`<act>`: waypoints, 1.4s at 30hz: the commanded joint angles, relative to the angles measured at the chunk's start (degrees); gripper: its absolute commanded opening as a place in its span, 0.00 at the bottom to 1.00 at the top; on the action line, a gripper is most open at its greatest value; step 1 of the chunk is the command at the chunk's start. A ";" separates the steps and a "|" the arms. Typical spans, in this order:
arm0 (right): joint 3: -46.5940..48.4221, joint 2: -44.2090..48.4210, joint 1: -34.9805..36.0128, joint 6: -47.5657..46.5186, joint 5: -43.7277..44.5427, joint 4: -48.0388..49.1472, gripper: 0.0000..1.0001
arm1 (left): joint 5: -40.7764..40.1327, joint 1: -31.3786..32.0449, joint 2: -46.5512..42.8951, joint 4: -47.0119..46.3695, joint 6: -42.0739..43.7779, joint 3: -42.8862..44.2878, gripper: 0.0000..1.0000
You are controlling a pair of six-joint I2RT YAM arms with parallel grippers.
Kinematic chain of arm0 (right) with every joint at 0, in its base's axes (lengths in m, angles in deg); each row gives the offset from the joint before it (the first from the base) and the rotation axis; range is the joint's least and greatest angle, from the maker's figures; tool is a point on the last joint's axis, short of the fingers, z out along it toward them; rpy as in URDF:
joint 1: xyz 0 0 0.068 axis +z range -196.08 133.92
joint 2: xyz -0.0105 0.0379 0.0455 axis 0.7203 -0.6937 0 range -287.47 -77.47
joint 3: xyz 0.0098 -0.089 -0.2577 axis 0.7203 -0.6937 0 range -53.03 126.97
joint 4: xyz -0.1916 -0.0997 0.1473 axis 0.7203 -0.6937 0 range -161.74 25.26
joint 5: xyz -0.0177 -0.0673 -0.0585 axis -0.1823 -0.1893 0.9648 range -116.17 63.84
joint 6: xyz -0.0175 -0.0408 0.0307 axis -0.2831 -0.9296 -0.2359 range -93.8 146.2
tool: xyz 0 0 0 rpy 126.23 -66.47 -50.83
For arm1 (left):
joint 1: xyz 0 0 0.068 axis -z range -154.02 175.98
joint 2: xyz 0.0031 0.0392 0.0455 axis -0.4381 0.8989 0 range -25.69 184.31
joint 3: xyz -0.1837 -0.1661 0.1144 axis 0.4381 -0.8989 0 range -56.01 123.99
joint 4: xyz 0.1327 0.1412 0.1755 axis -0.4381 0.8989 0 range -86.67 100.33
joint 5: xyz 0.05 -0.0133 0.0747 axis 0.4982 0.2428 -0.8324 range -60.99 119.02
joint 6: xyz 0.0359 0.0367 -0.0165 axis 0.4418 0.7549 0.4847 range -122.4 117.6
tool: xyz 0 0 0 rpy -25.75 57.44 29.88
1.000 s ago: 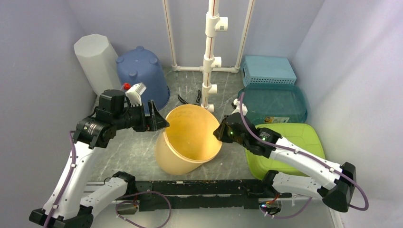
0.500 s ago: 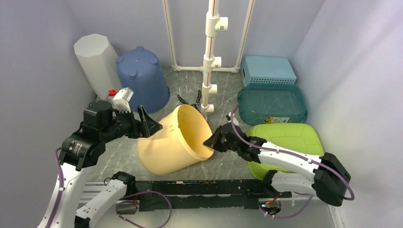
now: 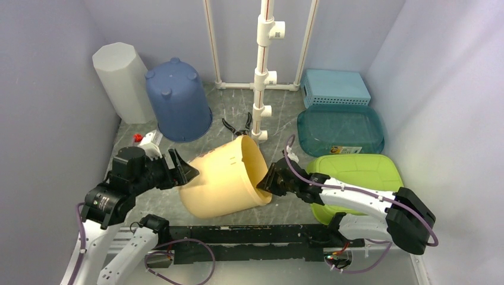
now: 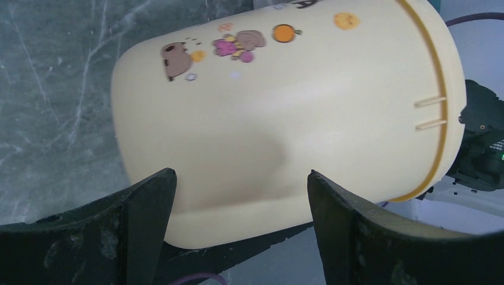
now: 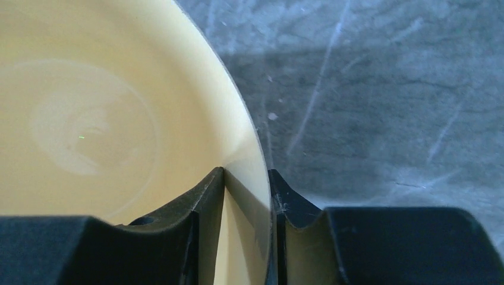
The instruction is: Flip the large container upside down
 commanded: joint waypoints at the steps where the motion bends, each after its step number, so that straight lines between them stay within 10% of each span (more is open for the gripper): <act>1: -1.46 1.03 0.54 -4.74 -1.35 -6.26 0.36 | -0.25 0.00 -2.56 -3.47 -4.70 -2.96 0.86; 17: 7.69 10.56 0.55 -11.03 4.86 -24.61 0.84 | 4.71 0.04 0.00 -8.19 -7.30 -6.75 0.86; 31: 22.47 26.16 0.42 -8.54 19.55 -49.13 0.92 | 6.94 0.07 0.52 -8.80 -7.46 -7.28 0.85; 42: 26.66 22.77 0.59 -17.55 -1.38 -41.78 0.87 | 9.92 0.06 2.43 -12.37 -8.11 -8.74 0.84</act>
